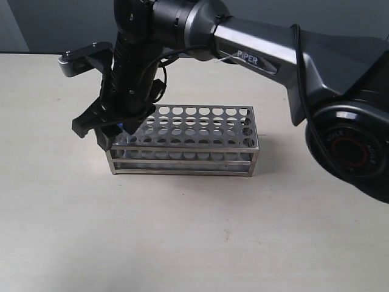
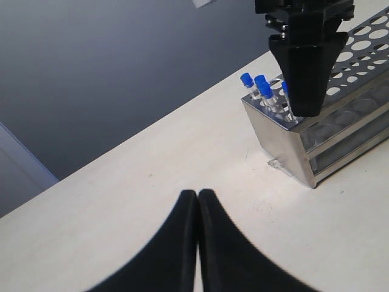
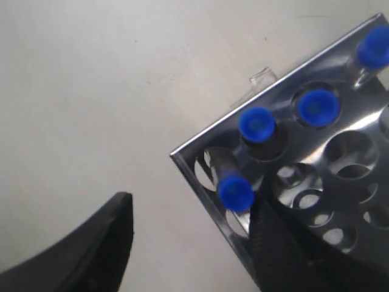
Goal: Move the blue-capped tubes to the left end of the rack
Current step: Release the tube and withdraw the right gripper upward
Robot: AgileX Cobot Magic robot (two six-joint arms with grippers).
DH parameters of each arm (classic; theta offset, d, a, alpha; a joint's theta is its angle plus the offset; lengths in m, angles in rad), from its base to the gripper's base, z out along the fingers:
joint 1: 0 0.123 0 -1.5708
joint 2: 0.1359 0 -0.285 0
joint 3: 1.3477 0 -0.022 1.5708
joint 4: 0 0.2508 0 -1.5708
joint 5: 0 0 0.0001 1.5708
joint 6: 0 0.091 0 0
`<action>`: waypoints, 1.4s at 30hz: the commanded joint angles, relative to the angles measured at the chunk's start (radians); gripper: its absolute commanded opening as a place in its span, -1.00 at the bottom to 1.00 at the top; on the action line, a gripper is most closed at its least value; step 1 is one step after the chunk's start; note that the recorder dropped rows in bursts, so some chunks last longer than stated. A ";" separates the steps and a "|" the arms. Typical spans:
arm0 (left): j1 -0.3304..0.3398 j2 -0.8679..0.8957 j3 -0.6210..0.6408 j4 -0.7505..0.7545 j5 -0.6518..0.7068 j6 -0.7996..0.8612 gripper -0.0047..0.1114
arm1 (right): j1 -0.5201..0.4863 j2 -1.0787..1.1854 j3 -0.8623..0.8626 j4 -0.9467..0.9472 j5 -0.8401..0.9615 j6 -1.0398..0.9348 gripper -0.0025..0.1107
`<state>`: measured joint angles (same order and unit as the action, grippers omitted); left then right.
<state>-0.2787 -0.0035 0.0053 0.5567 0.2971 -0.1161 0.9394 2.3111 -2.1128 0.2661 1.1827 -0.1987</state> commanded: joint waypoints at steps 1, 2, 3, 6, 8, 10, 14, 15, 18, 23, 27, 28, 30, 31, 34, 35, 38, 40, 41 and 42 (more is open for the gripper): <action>-0.004 0.003 -0.005 -0.002 -0.006 -0.005 -0.90 | -0.001 -0.033 0.000 -0.004 0.024 0.014 0.02; -0.004 0.003 -0.005 -0.002 -0.006 -0.005 -0.90 | -0.001 -0.038 0.000 -0.002 0.027 0.013 0.02; -0.004 0.003 -0.005 -0.002 -0.006 -0.005 -0.90 | -0.001 -0.049 0.000 -0.004 0.029 0.015 0.02; -0.004 0.003 -0.005 -0.002 -0.008 -0.005 -0.90 | -0.001 -0.076 0.000 -0.019 0.038 0.015 0.02; -0.004 0.003 -0.005 0.000 -0.006 -0.005 -0.90 | -0.001 -0.091 0.000 -0.030 0.038 0.015 0.02; -0.004 0.003 -0.005 0.000 -0.006 -0.005 -0.90 | -0.001 -0.108 0.000 -0.045 0.038 0.015 0.02; -0.004 0.003 -0.005 0.000 -0.006 -0.005 -0.90 | -0.001 -0.141 0.000 -0.057 0.038 0.015 0.02; -0.004 0.003 -0.005 0.000 -0.006 -0.005 -0.90 | -0.001 -0.152 0.000 -0.057 0.038 0.015 0.02; -0.004 0.003 -0.005 0.000 -0.006 -0.005 -0.90 | -0.001 -0.188 0.000 -0.057 0.038 0.015 0.02; -0.004 0.003 -0.005 0.000 -0.006 -0.005 -0.90 | -0.001 -0.262 0.000 -0.084 0.038 0.015 0.02; -0.004 0.003 -0.005 0.000 -0.006 -0.005 -0.90 | -0.001 -0.324 0.000 -0.111 0.038 0.015 0.02; -0.004 0.003 -0.005 0.000 -0.006 -0.005 -0.90 | -0.001 -0.342 0.000 -0.111 0.038 0.015 0.02; -0.004 0.003 -0.005 0.000 -0.006 -0.005 -0.90 | -0.001 -0.375 0.008 -0.111 0.038 0.015 0.02; -0.004 0.003 -0.005 0.000 -0.006 -0.005 -0.90 | -0.001 -0.400 0.022 -0.111 0.038 0.015 0.02; -0.004 0.003 -0.005 0.000 -0.006 -0.005 -0.90 | -0.001 -0.452 0.059 -0.118 0.038 0.015 0.02; -0.004 0.003 -0.005 0.000 -0.006 -0.005 -0.90 | -0.001 -0.464 0.073 -0.136 0.038 0.015 0.02; -0.004 0.003 -0.005 0.000 -0.006 -0.005 -0.90 | -0.001 -0.503 0.096 -0.266 0.038 0.069 0.02; -0.004 0.003 -0.005 0.000 -0.006 -0.005 -0.90 | -0.001 -0.528 0.111 -0.349 0.038 0.199 0.02; -0.004 0.003 -0.005 0.000 -0.006 -0.005 -0.90 | -0.001 -0.537 0.113 -0.371 0.038 0.244 0.02; -0.004 0.003 -0.005 0.000 -0.006 -0.005 -0.90 | -0.001 -0.546 0.115 -0.397 0.038 0.283 0.02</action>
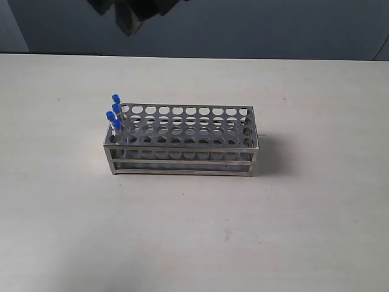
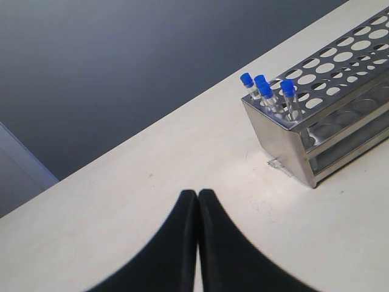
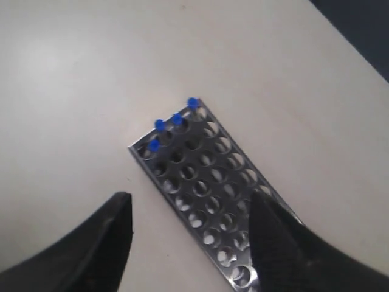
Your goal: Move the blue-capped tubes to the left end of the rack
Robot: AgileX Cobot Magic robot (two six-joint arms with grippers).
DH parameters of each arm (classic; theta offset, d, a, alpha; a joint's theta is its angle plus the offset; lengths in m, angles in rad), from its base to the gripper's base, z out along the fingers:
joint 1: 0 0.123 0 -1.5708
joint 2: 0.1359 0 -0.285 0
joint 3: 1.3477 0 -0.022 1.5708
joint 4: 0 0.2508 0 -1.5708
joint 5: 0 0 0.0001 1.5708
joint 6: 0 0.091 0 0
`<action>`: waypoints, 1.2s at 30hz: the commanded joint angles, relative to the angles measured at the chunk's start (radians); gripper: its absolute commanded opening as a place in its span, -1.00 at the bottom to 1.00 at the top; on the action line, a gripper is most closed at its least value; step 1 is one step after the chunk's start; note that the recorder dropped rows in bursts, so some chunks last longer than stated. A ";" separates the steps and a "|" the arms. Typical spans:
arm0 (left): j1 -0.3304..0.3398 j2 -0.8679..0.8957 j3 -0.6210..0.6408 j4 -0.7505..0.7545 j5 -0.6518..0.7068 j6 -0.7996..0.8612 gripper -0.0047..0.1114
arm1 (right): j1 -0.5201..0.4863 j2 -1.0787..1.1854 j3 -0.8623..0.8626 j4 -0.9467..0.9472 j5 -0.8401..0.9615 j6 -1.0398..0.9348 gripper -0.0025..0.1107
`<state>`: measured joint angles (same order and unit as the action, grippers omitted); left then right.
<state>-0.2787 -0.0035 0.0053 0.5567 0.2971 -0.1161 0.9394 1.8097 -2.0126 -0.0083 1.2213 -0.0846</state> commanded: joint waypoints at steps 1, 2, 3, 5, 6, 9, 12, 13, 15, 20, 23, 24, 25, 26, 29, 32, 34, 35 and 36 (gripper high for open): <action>-0.004 0.003 -0.005 0.000 -0.006 -0.005 -0.90 | -0.001 -0.054 0.015 -0.133 0.000 0.181 0.02; -0.004 0.003 -0.005 0.000 -0.006 -0.005 -0.90 | -0.001 -0.060 0.015 -0.138 0.000 0.181 0.02; -0.004 0.003 -0.005 0.000 -0.006 -0.005 -0.90 | -0.001 -0.068 0.015 -0.137 0.000 0.185 0.02; -0.004 0.003 -0.005 0.000 -0.006 -0.005 -0.90 | -0.001 -0.078 0.015 -0.149 0.000 0.181 0.02; -0.004 0.003 -0.005 0.000 -0.006 -0.005 -0.90 | -0.001 -0.079 0.015 -0.157 0.000 0.181 0.02; -0.004 0.003 -0.005 -0.005 -0.004 -0.005 -0.90 | -0.001 -0.080 0.015 -0.186 0.000 0.181 0.02; -0.004 0.003 -0.005 -0.005 -0.004 -0.005 -0.90 | -0.001 -0.083 0.015 -0.227 0.000 0.181 0.02; -0.004 0.003 -0.005 -0.005 -0.004 -0.005 -0.90 | -0.001 -0.083 0.015 -0.235 0.000 0.181 0.02; -0.004 0.003 -0.005 -0.005 -0.004 -0.005 -0.90 | -0.001 -0.085 0.015 -0.251 0.000 0.181 0.02; -0.004 0.003 -0.005 -0.005 -0.004 -0.005 -0.90 | -0.001 -0.116 0.038 -0.264 0.000 0.181 0.02; -0.004 0.003 -0.005 -0.005 -0.004 -0.005 -0.90 | -0.001 -0.183 0.113 -0.272 -0.116 0.181 0.02; -0.004 0.003 -0.005 -0.005 -0.004 -0.005 -0.90 | -0.001 -0.208 0.151 -0.278 -0.160 0.178 0.02; -0.004 0.003 -0.005 -0.005 -0.004 -0.005 -0.90 | -0.001 -0.243 0.194 -0.279 -0.214 0.168 0.02; -0.004 0.003 -0.005 -0.005 -0.004 -0.005 -0.90 | -0.001 -0.281 0.240 -0.279 -0.263 0.165 0.02; -0.004 0.003 -0.005 -0.005 -0.004 -0.005 -0.90 | -0.001 -0.409 0.391 -0.279 -0.377 0.165 0.02; -0.004 0.003 -0.005 -0.005 -0.004 -0.005 -0.90 | -0.005 -0.532 0.550 -0.281 -0.453 0.185 0.02; -0.004 0.003 -0.005 -0.005 -0.004 -0.005 -0.90 | -0.032 -0.609 0.664 -0.281 -0.505 0.206 0.02; -0.004 0.003 -0.005 -0.005 -0.005 -0.005 -0.90 | -0.054 -0.653 0.723 -0.275 -0.536 0.224 0.02; -0.004 0.003 -0.005 -0.005 -0.005 -0.005 -0.90 | -0.077 -0.697 0.771 -0.270 -0.570 0.242 0.02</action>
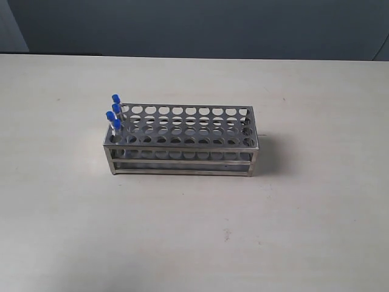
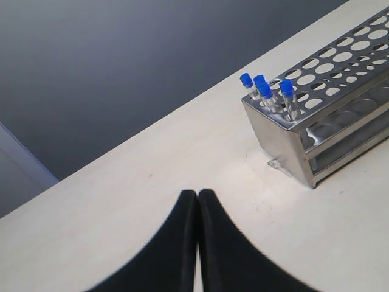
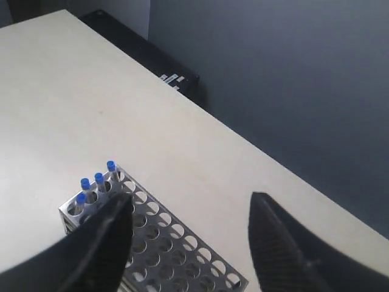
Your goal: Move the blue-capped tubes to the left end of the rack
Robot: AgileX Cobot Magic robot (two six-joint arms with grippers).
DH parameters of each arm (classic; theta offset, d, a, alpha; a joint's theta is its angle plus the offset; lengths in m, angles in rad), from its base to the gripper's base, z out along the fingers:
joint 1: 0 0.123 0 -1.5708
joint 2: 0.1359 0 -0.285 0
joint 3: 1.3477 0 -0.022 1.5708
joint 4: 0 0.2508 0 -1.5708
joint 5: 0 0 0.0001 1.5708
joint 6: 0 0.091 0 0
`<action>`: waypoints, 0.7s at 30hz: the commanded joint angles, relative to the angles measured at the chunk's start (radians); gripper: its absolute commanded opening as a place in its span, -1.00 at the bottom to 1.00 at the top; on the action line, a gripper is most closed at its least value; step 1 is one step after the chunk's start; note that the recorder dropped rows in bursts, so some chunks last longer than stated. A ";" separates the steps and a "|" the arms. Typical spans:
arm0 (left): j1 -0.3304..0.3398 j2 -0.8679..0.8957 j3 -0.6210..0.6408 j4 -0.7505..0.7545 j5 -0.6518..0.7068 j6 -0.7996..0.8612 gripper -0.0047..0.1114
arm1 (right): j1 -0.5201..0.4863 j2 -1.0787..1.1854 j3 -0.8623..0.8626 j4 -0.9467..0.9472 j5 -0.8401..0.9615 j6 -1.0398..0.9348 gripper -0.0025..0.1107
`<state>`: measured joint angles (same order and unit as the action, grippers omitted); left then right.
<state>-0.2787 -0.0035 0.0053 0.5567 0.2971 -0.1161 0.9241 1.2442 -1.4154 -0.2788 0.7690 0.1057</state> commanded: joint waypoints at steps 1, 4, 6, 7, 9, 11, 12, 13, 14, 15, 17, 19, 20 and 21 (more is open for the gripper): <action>-0.004 0.003 -0.005 -0.005 -0.005 -0.005 -0.90 | -0.094 -0.175 0.237 0.012 -0.156 0.076 0.02; -0.004 0.003 -0.005 -0.005 -0.005 -0.005 -0.90 | -0.208 -0.298 0.419 0.055 -0.273 0.114 0.02; -0.004 0.003 -0.005 -0.005 -0.005 -0.005 -0.90 | -0.284 -0.383 0.551 0.091 -0.369 0.114 0.02; -0.004 0.003 -0.005 -0.005 -0.005 -0.005 -0.90 | -0.314 -0.415 0.620 0.102 -0.417 0.114 0.02; -0.004 0.003 -0.005 -0.005 -0.005 -0.005 -0.90 | -0.393 -0.504 0.764 0.117 -0.559 0.114 0.02; -0.004 0.003 -0.005 -0.005 -0.005 -0.005 -0.90 | -0.468 -0.587 0.893 0.129 -0.713 0.114 0.02; -0.004 0.003 -0.005 -0.005 -0.005 -0.005 -0.90 | -0.509 -0.626 0.964 0.131 -0.790 0.114 0.02; -0.004 0.003 -0.005 -0.005 -0.005 -0.005 -0.90 | -0.542 -0.656 1.021 0.131 -0.849 0.114 0.02; -0.004 0.003 -0.005 -0.005 -0.005 -0.005 -0.90 | -0.580 -0.691 1.089 0.131 -0.920 0.114 0.02; -0.004 0.003 -0.005 -0.005 -0.005 -0.005 -0.90 | -0.617 -0.724 1.155 0.131 -0.987 0.114 0.02; -0.004 0.003 -0.005 -0.005 -0.005 -0.005 -0.90 | -0.687 -0.783 1.274 0.129 -1.102 0.124 0.02; -0.004 0.003 -0.005 -0.003 -0.008 -0.005 -0.90 | -0.745 -0.828 1.359 0.127 -1.162 0.151 0.02; -0.004 0.003 -0.005 -0.003 -0.008 -0.005 -0.90 | -0.782 -0.860 1.401 0.122 -1.186 0.175 0.02; -0.004 0.003 -0.005 -0.003 -0.008 -0.005 -0.90 | -0.805 -0.880 1.415 0.114 -1.191 0.200 0.02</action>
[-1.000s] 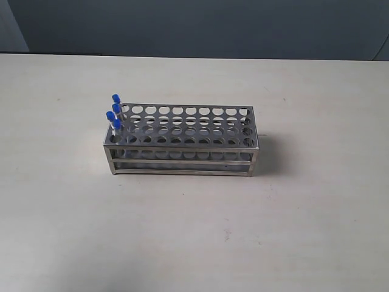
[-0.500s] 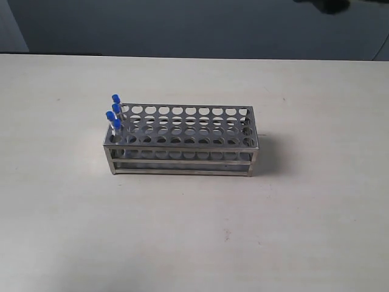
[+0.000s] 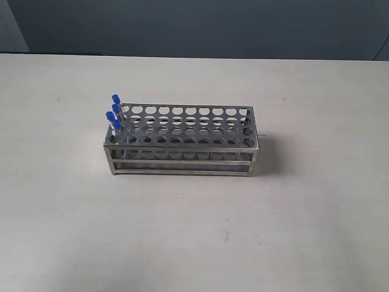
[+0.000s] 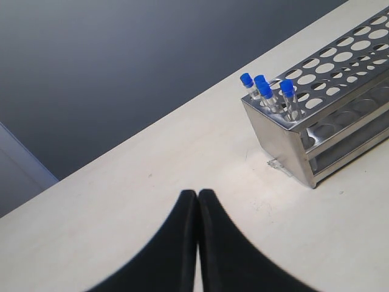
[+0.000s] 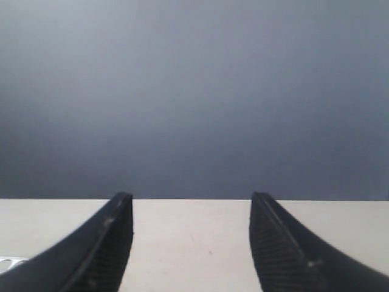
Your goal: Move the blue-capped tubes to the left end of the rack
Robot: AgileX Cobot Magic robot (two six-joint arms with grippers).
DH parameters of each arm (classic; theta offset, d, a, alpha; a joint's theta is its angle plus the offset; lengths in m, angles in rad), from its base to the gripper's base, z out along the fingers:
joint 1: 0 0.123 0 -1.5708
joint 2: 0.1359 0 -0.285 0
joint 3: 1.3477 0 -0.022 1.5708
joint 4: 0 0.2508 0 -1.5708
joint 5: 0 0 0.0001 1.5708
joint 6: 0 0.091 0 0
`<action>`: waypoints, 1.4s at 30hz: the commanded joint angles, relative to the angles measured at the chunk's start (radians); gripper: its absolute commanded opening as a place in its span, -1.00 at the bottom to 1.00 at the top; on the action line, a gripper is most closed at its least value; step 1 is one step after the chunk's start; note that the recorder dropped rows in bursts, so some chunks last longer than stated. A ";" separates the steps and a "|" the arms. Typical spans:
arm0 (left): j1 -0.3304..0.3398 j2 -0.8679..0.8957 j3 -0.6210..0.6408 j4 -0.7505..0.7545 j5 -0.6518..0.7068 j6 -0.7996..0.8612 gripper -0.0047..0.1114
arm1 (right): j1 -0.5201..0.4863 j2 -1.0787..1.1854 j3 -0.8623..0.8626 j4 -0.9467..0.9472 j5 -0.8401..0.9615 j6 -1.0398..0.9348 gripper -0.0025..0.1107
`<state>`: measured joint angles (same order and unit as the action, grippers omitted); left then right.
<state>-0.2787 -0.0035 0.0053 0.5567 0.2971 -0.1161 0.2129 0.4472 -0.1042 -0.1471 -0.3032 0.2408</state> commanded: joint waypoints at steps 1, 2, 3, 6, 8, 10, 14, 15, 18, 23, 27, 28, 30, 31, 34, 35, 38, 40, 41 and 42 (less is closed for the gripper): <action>-0.004 0.003 -0.005 -0.003 -0.008 -0.005 -0.90 | -0.116 -0.107 0.104 -0.031 -0.116 0.088 0.02; -0.004 0.003 -0.005 -0.003 -0.006 -0.005 -0.90 | -0.151 -0.131 0.104 -0.067 -0.075 0.134 0.02; -0.004 0.003 -0.005 -0.003 -0.006 -0.005 -0.90 | -0.202 -0.175 0.104 -0.140 -0.008 0.208 0.02; -0.004 0.003 -0.005 -0.003 -0.006 -0.005 -0.90 | -0.297 -0.254 0.104 -0.208 0.053 0.269 0.02; -0.004 0.003 -0.005 -0.003 -0.006 -0.005 -0.90 | -0.317 -0.322 0.104 -0.208 0.139 0.269 0.02; -0.004 0.003 -0.005 -0.003 -0.006 -0.005 -0.90 | -0.317 -0.389 0.104 -0.166 0.213 0.274 0.02; -0.004 0.003 -0.005 -0.003 -0.006 -0.005 -0.90 | -0.317 -0.447 0.104 -0.128 0.245 0.274 0.02; -0.004 0.003 -0.005 -0.003 -0.006 -0.005 -0.90 | -0.317 -0.447 0.104 -0.128 0.245 0.274 0.02; -0.004 0.003 -0.005 -0.003 -0.006 -0.005 -0.90 | -0.317 -0.447 0.104 -0.128 0.245 0.274 0.02; -0.004 0.003 -0.005 -0.003 -0.006 -0.005 -0.90 | -0.317 -0.447 0.104 -0.128 0.245 0.274 0.02; -0.004 0.003 -0.005 -0.003 -0.006 -0.005 -0.90 | -0.317 -0.447 0.104 -0.140 0.246 0.274 0.02; -0.004 0.003 -0.005 -0.003 -0.006 -0.005 -0.90 | -0.317 -0.447 0.104 -0.140 0.246 0.274 0.02; -0.004 0.003 -0.005 -0.003 -0.006 -0.005 -0.90 | -0.317 -0.447 0.104 -0.140 0.246 0.274 0.02; -0.004 0.003 -0.005 -0.003 -0.006 -0.005 -0.90 | -0.317 -0.447 0.104 -0.140 0.246 0.274 0.02; -0.004 0.003 -0.005 -0.005 -0.004 -0.005 -0.90 | -0.317 -0.447 0.104 -0.140 0.246 0.274 0.02; -0.004 0.003 -0.005 -0.005 -0.004 -0.005 -0.90 | -0.317 -0.447 0.104 -0.140 0.246 0.274 0.02; -0.004 0.003 -0.005 -0.005 -0.004 -0.005 -0.90 | -0.317 -0.447 0.104 -0.140 0.246 0.274 0.02; -0.004 0.003 -0.005 -0.005 -0.004 -0.005 -0.90 | -0.317 -0.447 0.104 -0.140 0.246 0.274 0.02; -0.004 0.003 -0.005 -0.005 -0.004 -0.005 -0.90 | -0.317 -0.447 0.104 -0.140 0.246 0.274 0.02; -0.004 0.003 -0.005 -0.005 -0.004 -0.005 -0.90 | -0.317 -0.447 0.104 -0.140 0.246 0.274 0.02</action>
<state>-0.2787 -0.0035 0.0053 0.5567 0.2971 -0.1161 -0.0985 0.0054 -0.0013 -0.2813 -0.0599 0.5163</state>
